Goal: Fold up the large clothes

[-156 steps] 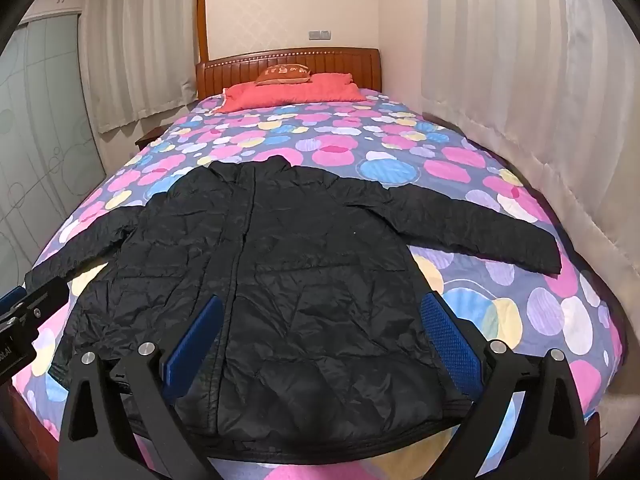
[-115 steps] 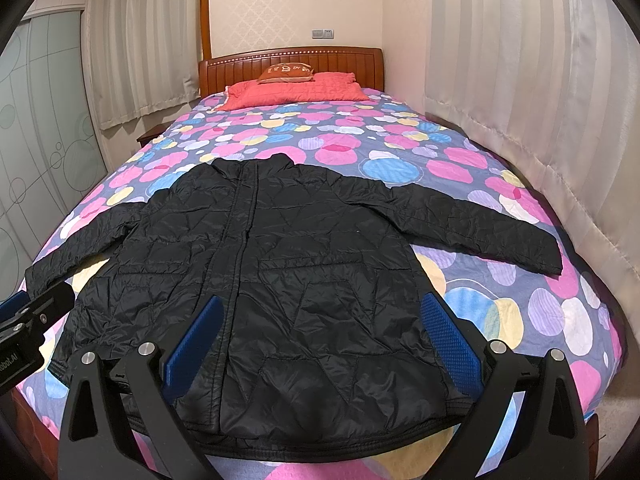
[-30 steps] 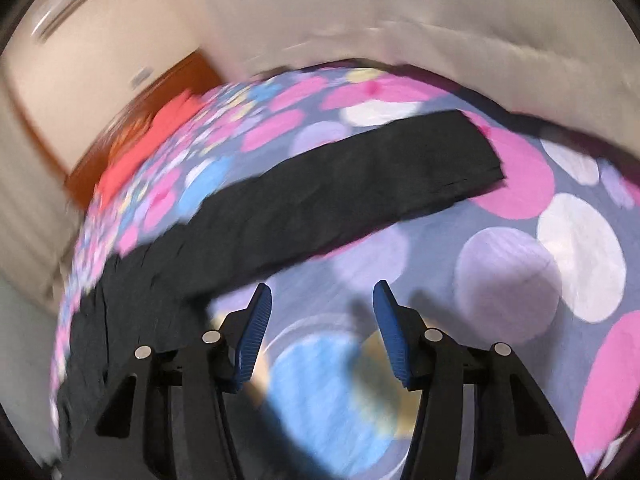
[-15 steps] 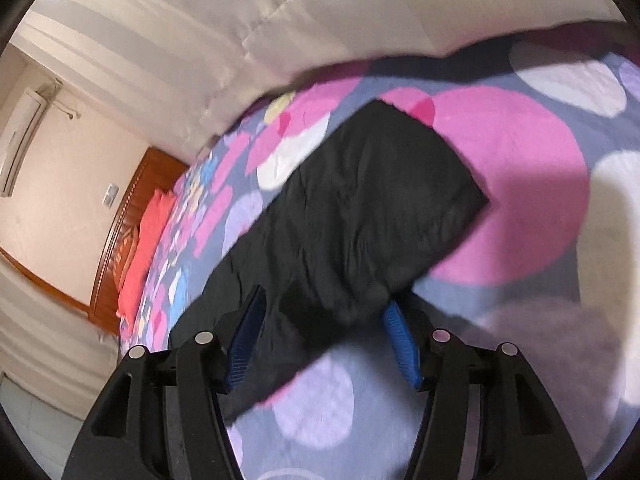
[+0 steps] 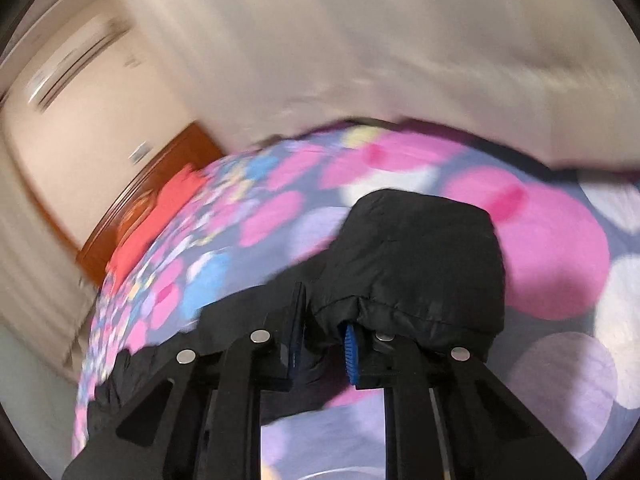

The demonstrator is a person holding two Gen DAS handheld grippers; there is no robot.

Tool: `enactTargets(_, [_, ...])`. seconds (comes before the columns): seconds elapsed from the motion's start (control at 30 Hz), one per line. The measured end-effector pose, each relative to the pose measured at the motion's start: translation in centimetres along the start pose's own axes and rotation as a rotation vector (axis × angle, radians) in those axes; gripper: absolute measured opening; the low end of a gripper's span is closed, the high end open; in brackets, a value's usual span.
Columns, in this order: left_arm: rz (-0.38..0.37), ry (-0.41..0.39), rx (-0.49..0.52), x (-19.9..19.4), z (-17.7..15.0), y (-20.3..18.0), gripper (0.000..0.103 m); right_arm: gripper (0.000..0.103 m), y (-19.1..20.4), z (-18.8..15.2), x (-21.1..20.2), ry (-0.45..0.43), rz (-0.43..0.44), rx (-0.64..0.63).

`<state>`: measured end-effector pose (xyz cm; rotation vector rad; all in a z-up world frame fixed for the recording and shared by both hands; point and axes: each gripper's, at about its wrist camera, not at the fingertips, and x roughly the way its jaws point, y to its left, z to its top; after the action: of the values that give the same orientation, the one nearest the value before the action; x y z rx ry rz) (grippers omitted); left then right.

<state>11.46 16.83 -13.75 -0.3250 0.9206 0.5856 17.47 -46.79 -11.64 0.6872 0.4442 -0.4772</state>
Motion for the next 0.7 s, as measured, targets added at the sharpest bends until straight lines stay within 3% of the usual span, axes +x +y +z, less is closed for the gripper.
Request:
enactTargets(0.2, [-0.022,0.021,-0.014,0.9,-0.5,0.6,0.101,0.018,11.5,-2.7,-0.6,0.023,0.137,-0.272])
enactTargets(0.37, [-0.039,0.032,-0.017,1.7,-0.8,0.8,0.101,0.018,19.0,-6.4,0.6,0.107,0.242,-0.389])
enactTargets(0.7, [-0.062,0.041,-0.026,3.0,-1.3,0.9,0.101,0.018,31.7,-17.4,3.2,0.287,0.402,-0.679])
